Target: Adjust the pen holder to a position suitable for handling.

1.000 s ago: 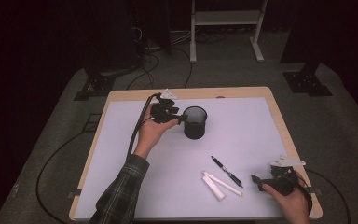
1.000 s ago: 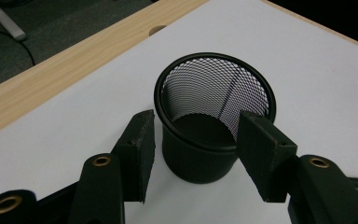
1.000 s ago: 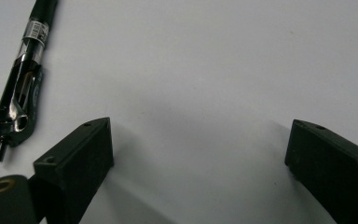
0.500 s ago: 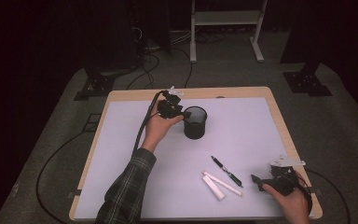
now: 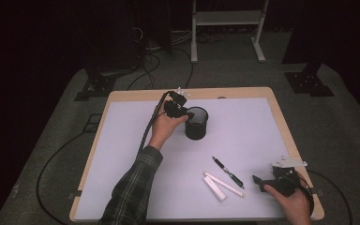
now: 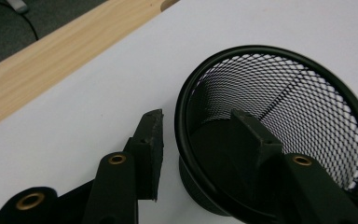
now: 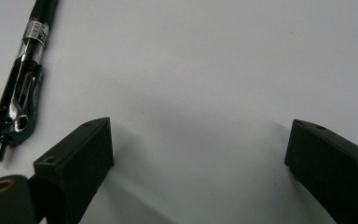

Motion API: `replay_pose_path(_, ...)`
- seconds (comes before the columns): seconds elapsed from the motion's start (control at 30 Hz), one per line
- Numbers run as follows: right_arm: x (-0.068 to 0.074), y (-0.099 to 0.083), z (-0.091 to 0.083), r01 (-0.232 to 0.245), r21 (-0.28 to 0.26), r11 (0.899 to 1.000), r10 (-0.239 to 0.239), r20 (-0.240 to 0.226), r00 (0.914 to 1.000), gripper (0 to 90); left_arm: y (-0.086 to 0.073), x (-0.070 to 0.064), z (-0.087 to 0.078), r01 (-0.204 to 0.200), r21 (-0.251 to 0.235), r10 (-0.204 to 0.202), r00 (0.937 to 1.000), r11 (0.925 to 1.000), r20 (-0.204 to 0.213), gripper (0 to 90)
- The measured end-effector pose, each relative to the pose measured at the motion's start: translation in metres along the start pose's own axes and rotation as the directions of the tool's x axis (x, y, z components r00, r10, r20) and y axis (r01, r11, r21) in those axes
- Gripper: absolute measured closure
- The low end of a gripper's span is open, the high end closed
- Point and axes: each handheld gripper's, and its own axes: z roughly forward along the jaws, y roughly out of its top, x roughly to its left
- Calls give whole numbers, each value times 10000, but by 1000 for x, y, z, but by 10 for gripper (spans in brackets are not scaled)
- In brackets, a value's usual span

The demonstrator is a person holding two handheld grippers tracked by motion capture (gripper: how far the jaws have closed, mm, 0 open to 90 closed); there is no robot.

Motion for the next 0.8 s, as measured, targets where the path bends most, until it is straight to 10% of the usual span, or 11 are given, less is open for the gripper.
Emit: replay_pose_path(0.8, 0, 0, 0, -12, -5, 10000, 12, 3, 10000, 67, 7, -4, 9, 217, 597, -203, 9995, 9980, -241, 798)
